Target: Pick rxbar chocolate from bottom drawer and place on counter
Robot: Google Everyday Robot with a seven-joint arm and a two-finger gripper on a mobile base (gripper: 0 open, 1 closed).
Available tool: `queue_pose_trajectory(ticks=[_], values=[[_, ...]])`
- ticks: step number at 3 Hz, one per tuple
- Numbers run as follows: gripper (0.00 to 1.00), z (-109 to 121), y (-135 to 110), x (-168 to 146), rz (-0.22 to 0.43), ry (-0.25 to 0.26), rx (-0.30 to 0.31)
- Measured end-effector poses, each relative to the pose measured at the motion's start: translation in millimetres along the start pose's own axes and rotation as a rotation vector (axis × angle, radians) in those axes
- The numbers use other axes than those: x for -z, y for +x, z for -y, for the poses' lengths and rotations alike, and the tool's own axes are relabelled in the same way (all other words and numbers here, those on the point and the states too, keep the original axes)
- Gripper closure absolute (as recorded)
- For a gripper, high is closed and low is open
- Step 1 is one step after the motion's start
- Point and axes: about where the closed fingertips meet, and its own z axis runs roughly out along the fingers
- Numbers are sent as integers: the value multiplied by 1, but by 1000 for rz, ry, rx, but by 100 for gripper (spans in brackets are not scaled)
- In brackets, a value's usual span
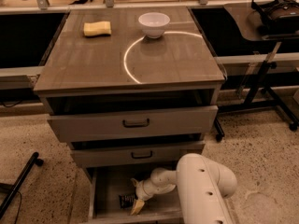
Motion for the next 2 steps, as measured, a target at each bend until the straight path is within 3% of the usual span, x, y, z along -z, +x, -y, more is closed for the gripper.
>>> queue_pose_trajectory(ticks=[2], values=[[43, -2, 0, -1, -13, -1, -7]])
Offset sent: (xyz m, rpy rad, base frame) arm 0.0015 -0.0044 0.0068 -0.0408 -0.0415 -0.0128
